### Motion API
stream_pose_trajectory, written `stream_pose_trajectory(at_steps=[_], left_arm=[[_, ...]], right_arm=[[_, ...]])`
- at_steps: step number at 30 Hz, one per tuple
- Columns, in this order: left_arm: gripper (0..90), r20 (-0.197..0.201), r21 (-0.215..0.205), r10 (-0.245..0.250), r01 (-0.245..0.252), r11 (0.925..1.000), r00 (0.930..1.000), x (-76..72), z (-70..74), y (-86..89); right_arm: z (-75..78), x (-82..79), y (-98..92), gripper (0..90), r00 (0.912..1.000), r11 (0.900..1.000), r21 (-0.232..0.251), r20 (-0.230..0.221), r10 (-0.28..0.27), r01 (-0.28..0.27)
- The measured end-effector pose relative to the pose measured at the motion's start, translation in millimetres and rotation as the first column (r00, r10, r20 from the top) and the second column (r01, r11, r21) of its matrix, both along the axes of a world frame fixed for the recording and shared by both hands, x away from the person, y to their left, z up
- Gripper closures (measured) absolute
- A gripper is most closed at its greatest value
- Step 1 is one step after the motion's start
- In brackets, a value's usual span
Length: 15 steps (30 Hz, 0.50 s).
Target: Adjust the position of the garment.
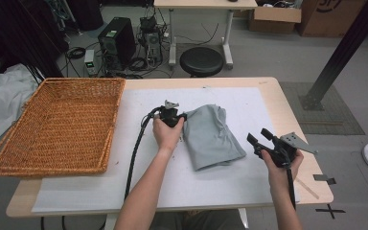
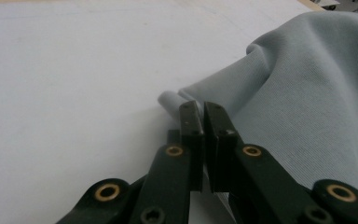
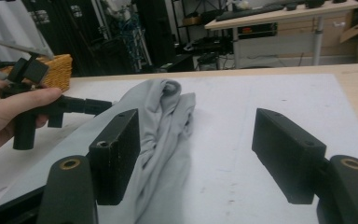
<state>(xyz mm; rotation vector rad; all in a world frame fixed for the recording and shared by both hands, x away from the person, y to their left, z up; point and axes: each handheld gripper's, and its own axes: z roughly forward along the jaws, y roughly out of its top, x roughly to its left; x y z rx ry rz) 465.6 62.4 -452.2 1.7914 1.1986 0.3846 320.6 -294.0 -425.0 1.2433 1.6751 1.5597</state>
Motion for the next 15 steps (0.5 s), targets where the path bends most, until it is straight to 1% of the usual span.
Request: stream_pose_trajectory(at_steps=[3,6,7,9,11,14,15], left_arm=[[87.1,0.0,0.008,0.003,-0.003,1.0,1.0,-2.9,2.1,8.1],[87.1,0.005,0.017,0.011,-0.011,0.9998,0.9999,-5.3,4.3,16.5],[87.1,0.003,0.017,0.012,-0.012,0.9998,0.9999,-5.6,4.6,18.4],[87.1,0.001,0.018,0.01,-0.01,0.9998,0.9999,-5.9,5.1,20.7],[87.1,-0.001,0.009,0.008,-0.008,0.9999,1.0,-5.9,5.7,22.8],[87.0,-0.001,0.006,0.004,-0.004,1.0,1.0,-5.8,6.3,24.7],[87.0,-0.003,0.005,0.003,-0.003,1.0,1.0,-6.0,6.4,25.1]], right_arm=[[-1.8,-1.9,10.9,33.4,0.9995,0.999,-0.004,-0.005,0.033,-0.033],[-3.1,-4.9,23.4,34.2,0.9969,0.997,-0.01,-0.016,0.077,-0.077],[-3.8,-7.6,31.4,34.2,0.9935,0.994,-0.012,-0.019,0.113,-0.113],[-5.5,-13.3,46.0,35.6,0.9866,0.986,-0.039,-0.025,0.161,-0.162],[-8.8,-21.4,64.8,36.0,0.9763,0.975,-0.06,-0.031,0.214,-0.216],[-14.9,-34.1,94.0,36.0,0.9618,0.957,-0.099,-0.031,0.272,-0.274],[-16.3,-36.3,100.1,35.9,0.9588,0.953,-0.106,-0.033,0.282,-0.284]])
